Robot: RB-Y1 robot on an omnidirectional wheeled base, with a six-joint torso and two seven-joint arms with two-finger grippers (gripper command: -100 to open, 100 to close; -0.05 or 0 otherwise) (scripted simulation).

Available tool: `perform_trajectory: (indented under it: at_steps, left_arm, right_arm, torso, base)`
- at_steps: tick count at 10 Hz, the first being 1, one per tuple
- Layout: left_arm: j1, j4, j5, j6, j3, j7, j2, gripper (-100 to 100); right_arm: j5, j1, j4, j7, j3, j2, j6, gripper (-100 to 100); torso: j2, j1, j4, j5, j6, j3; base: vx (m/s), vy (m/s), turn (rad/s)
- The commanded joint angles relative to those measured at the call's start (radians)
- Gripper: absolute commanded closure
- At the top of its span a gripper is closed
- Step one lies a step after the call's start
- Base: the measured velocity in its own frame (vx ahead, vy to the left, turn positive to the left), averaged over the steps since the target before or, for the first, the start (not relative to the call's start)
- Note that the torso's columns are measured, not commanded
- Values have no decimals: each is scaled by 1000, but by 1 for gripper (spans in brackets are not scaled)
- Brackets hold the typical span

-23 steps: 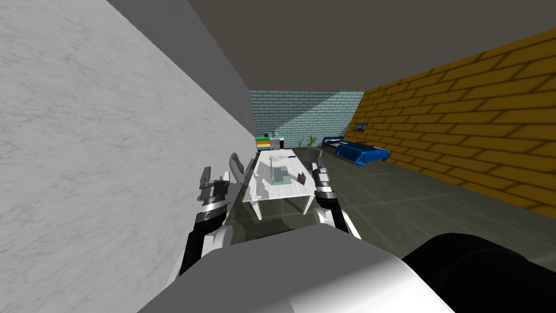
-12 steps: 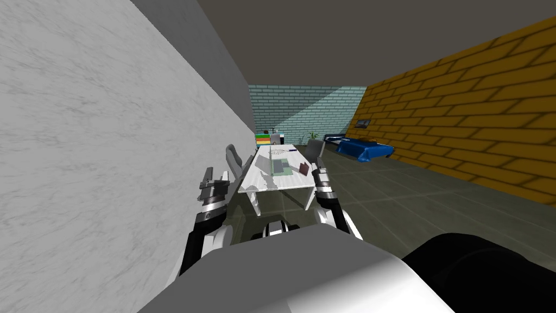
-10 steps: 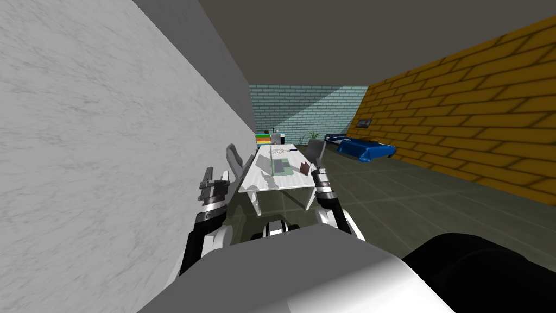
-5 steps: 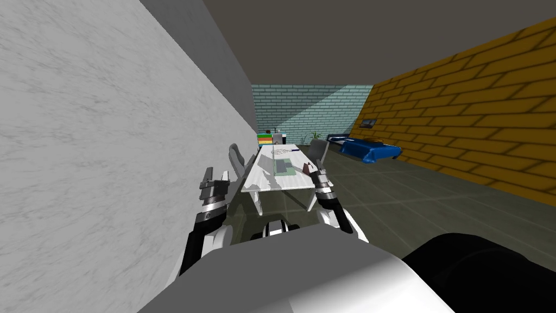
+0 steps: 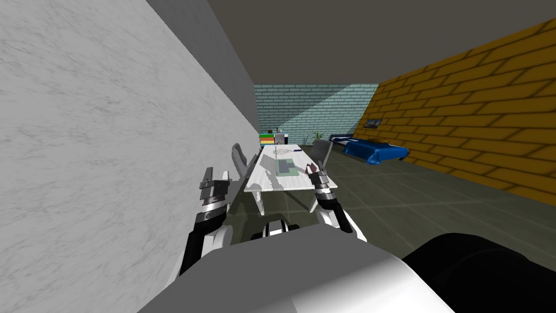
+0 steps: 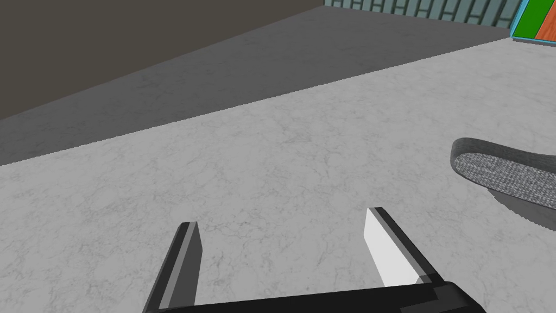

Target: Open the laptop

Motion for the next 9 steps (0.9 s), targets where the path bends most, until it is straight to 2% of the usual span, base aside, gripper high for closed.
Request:
perform_trajectory:
  at_steps: [1,2,3,4,5,6,7,8,9]
  left_arm:
    - [0,0,0,0,0,0,0,0]
    - [0,0,0,0,0,0,0,0]
    - [0,0,0,0,0,0,0,0]
    - [0,0,0,0,0,0,0,0]
    - [0,0,0,0,0,0,0,0]
    - [0,0,0,0,0,0,0,0]
    - [0,0,0,0,0,0,0,0]
    - [0,0,0,0,0,0,0,0]
    - [0,0,0,0,0,0,0,0]
  right_arm:
    - [-52,-4,25,-73,10,-8,-16,-100]
    - [-52,-4,25,-89,10,-8,-16,-100]
    - [-89,-7,43,-124,17,-13,-28,-100]
    - [-89,-7,43,-143,17,-13,-28,-100]
    - [-127,-10,61,-177,24,-16,-40,-100]
    - [-127,-10,61,-199,24,-16,-40,-100]
    - [-166,-13,79,-229,32,-18,-52,-100]
    - [-166,-13,79,-257,32,-18,-52,-100]
    - [-206,-18,98,-286,41,-20,-64,-100]
  torso:
    - [0,0,0,0,0,0]
    - [0,0,0,0,0,0]
    - [0,0,0,0,0,0]
    - [0,1,0,0,0,0]
    - [0,0,0,0,0,0]
    - [0,0,0,0,0,0]
    - [0,0,0,0,0,0]
    - [0,0,0,0,0,0]
    - [0,0,0,0,0,0]
  base:
    - [20,26,57]
    - [15,27,28]
    - [18,37,46]
    - [17,30,35]
    - [22,34,68]
    - [19,27,33]
    - [19,30,60]
    - [18,24,35]
    - [18,30,66]
